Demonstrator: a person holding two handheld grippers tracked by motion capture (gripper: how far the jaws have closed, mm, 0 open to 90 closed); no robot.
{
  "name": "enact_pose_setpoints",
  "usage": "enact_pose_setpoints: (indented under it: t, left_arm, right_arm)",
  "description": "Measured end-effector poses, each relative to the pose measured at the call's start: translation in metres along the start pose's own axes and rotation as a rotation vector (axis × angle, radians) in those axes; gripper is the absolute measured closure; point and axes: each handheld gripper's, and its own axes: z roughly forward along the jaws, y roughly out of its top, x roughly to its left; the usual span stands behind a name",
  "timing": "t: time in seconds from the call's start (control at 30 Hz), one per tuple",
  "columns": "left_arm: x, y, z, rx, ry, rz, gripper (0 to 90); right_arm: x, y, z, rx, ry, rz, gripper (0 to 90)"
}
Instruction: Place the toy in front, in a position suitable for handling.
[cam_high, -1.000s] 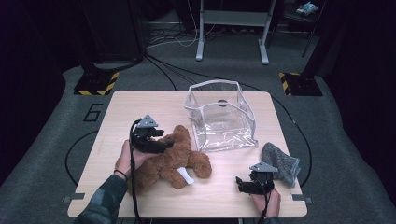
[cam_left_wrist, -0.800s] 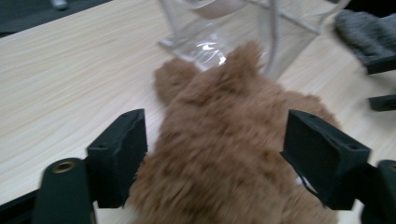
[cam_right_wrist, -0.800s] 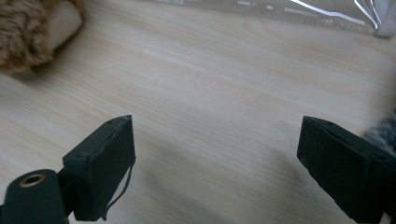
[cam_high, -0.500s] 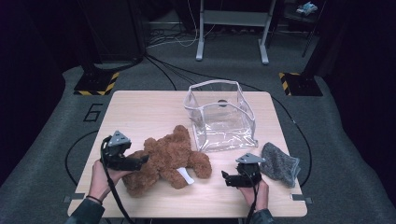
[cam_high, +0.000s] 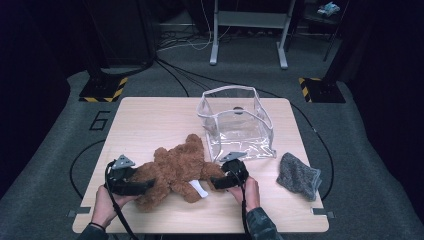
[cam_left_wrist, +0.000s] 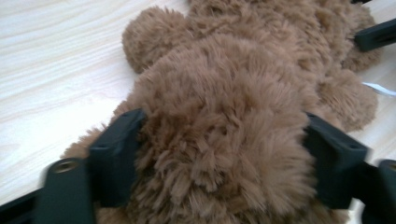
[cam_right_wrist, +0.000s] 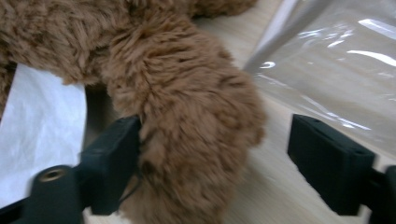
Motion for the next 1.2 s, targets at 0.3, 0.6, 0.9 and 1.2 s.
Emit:
enact_pose_setpoints:
  t: [0.3,0.6,0.9,1.2]
  left_arm:
    - [0.007,-0.007,0.002,-0.037,-0.033,0.018,58.2]
    - [0.029,-0.005,-0.004,-0.041,-0.073,0.006,61.2]
    - [0.034,0.001,0.000,-0.036,-0.073,0.019,60.6]
    - [0.033,0.009,-0.002,-0.014,-0.062,-0.001,48.2]
  right_arm:
    - [0.004,-0.007,0.008,-0.033,0.064,0.021,63.7]
    - [0.031,-0.017,-0.006,-0.061,0.060,-0.010,68.0]
    - [0.049,-0.034,-0.017,-0.049,0.071,-0.024,68.1]
    - [0.058,-0.043,-0.023,-0.035,0.098,-0.003,55.4]
